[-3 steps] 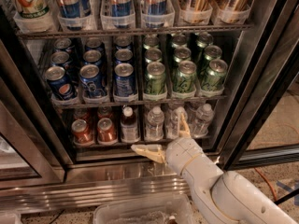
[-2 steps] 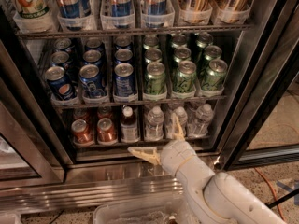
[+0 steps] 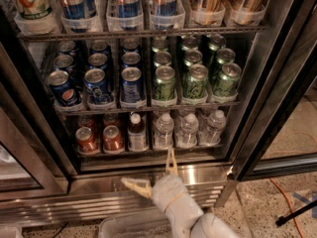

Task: Pick coke can from bottom shelf of fridge

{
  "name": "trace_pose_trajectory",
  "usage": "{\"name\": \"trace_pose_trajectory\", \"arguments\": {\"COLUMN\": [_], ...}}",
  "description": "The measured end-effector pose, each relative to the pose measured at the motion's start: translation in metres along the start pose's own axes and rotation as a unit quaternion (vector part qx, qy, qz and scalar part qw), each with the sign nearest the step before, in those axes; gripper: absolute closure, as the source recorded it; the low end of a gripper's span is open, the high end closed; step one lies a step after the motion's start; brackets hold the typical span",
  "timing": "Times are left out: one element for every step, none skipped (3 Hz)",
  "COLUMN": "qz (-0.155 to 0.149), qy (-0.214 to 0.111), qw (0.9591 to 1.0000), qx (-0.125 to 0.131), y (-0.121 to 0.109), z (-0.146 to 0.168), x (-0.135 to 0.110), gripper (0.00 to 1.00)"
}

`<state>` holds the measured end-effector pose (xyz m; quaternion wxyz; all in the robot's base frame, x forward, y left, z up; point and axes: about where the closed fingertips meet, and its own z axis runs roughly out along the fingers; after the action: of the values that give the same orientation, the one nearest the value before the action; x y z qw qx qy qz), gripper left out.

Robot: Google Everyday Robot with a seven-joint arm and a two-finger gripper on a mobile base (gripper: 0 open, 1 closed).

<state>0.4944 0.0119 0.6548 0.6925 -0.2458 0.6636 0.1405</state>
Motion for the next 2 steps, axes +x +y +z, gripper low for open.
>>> {"name": "trace_pose_trajectory", "arguments": {"qz": [0.052,0.052], "qy": [0.001,-0.002], "qw": [0.9986,0.9986], "qx": [-0.010,-0.009], "y": [0.0472,0.0468], "z": [-0.0112,-0.0079], "x": [0.0221,0.0229], "gripper": [0.00,0.00]}}
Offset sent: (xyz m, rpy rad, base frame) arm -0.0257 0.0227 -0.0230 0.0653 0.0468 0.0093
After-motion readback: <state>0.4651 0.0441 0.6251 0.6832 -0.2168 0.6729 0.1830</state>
